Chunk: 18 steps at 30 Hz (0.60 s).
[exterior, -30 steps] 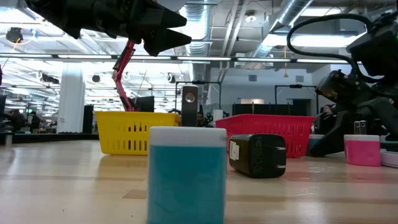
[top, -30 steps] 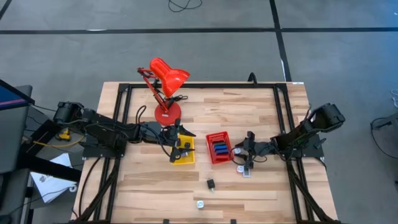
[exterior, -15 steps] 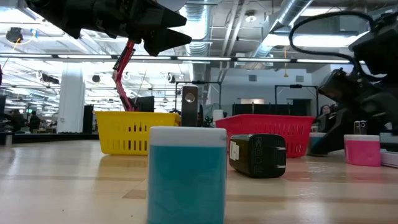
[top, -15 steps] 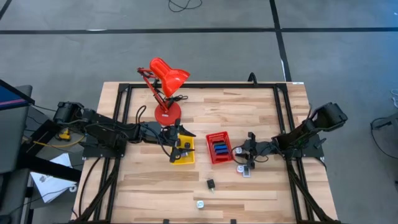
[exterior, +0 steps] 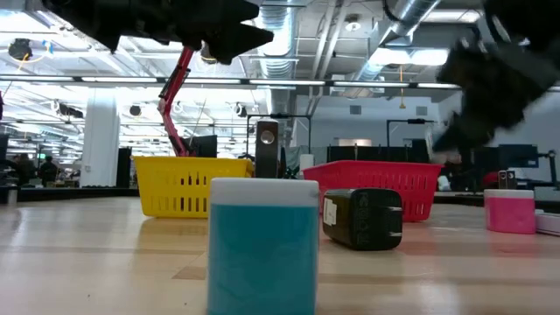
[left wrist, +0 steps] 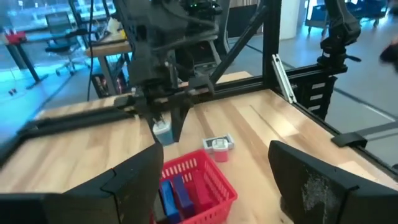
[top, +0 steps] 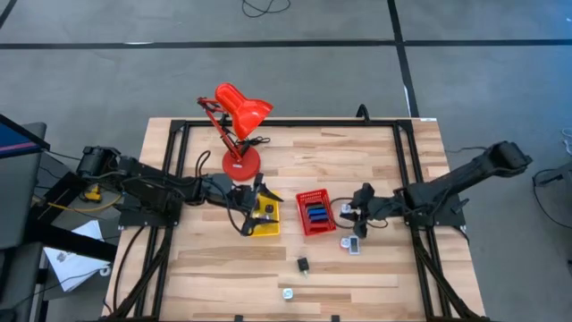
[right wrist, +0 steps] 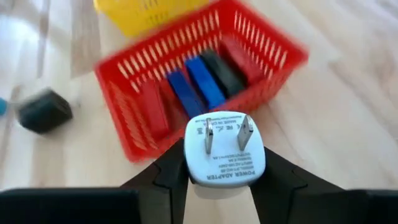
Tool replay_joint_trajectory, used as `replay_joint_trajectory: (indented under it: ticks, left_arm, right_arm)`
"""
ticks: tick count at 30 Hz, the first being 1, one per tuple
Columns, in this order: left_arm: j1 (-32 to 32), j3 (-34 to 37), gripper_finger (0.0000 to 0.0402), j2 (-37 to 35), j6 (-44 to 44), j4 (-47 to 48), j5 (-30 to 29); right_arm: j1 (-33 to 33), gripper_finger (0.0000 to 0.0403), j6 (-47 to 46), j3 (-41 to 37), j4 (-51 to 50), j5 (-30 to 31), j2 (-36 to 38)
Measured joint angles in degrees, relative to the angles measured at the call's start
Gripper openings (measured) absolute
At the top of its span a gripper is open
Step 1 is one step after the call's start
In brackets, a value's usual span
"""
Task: Pick & Place Office items
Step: Put the top light blue charger adapter into the yellow bin
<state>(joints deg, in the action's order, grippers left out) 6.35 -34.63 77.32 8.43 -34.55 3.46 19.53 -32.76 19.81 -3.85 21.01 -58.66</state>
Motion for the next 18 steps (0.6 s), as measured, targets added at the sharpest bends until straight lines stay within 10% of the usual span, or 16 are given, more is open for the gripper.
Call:
replay_joint_trajectory:
  ticks: [18]
  left_arm:
    - [0.58, -7.41, 0.0287, 9.58, 17.25, 2.26, 7.64]
  right_arm:
    - [-7.28, 0.0125, 8.37, 37.29, -5.92, -33.13, -30.18]
